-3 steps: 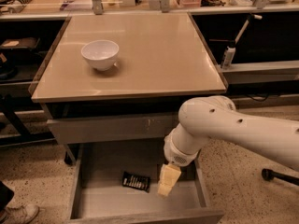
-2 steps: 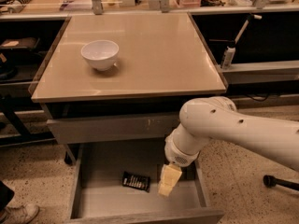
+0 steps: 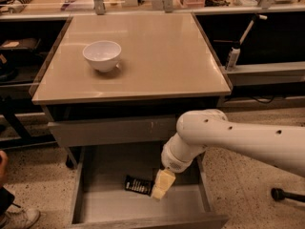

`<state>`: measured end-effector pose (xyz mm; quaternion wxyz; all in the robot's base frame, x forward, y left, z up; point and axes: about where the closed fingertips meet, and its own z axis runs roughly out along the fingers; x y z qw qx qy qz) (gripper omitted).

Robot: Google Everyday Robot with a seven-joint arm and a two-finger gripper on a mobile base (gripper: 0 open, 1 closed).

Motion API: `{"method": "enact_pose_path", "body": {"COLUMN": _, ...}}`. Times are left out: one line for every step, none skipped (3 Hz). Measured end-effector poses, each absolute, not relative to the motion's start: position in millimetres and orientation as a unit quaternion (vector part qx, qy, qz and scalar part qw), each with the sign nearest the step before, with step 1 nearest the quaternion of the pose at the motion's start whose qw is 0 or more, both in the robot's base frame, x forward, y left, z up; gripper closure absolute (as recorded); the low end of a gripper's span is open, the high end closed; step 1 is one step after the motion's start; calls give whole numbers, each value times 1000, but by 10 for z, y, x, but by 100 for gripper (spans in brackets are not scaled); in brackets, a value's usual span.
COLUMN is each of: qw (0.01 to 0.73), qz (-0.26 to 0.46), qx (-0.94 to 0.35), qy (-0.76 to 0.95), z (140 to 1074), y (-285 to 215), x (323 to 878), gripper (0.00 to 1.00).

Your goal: Pick rxbar chocolate from middle drawer and place on counter

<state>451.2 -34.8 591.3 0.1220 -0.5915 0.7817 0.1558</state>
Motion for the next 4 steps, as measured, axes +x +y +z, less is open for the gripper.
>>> {"method": "enact_pose_path", "body": {"qw": 164, "qz": 167, "qx": -559, "qy": 795, "z": 5310, "y": -175, "x": 4857, "gripper": 0}}
{"method": "enact_pose_path", "body": {"qw": 164, "qz": 167, "qx": -559, "qy": 795, "z": 5309, "y": -174, "x": 4857, "gripper": 0}}
{"method": "enact_pose_path", "body": {"qw": 164, "qz": 183, "qx": -562, "qy": 790, "z": 5058, "y": -38, "x": 4854, "gripper": 0}}
{"method": "enact_pose_path", "body": {"qw": 172, "qz": 200, "qx": -563, "qy": 783, "z": 4815, "y": 112, "x": 4910, "gripper": 0}}
